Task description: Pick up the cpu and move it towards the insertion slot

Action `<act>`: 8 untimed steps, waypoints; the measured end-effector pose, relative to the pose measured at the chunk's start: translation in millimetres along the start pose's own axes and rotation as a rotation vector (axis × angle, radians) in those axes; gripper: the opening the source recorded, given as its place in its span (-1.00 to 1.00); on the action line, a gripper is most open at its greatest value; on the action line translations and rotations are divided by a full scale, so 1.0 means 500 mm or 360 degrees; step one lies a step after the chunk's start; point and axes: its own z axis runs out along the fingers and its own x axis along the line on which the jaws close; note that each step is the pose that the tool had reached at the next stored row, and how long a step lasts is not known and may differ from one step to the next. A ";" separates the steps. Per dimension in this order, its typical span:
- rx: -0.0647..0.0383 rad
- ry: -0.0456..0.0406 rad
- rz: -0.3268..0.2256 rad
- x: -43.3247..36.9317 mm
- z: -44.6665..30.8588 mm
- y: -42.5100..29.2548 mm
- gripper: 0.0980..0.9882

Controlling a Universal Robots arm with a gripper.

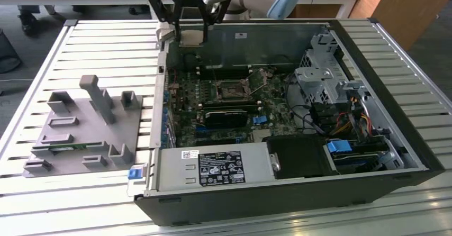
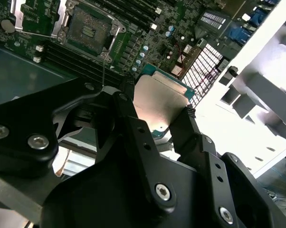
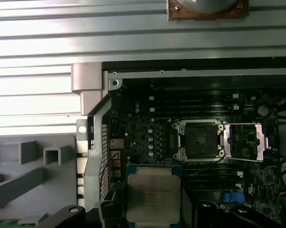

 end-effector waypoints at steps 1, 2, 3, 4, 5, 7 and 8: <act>0.0000 0.0000 0.0001 -0.002 0.000 0.002 0.00; 0.0000 0.0000 0.0002 -0.005 0.000 0.004 0.00; 0.0000 0.0000 0.0003 -0.007 0.001 0.006 0.00; 0.0000 0.0000 0.0004 -0.010 0.001 0.008 0.00; 0.0000 0.0000 0.0005 -0.012 0.001 0.011 0.00; 0.0000 0.0000 0.0007 -0.017 0.002 0.015 0.00; 0.0000 0.0000 0.0008 -0.020 0.002 0.017 0.00</act>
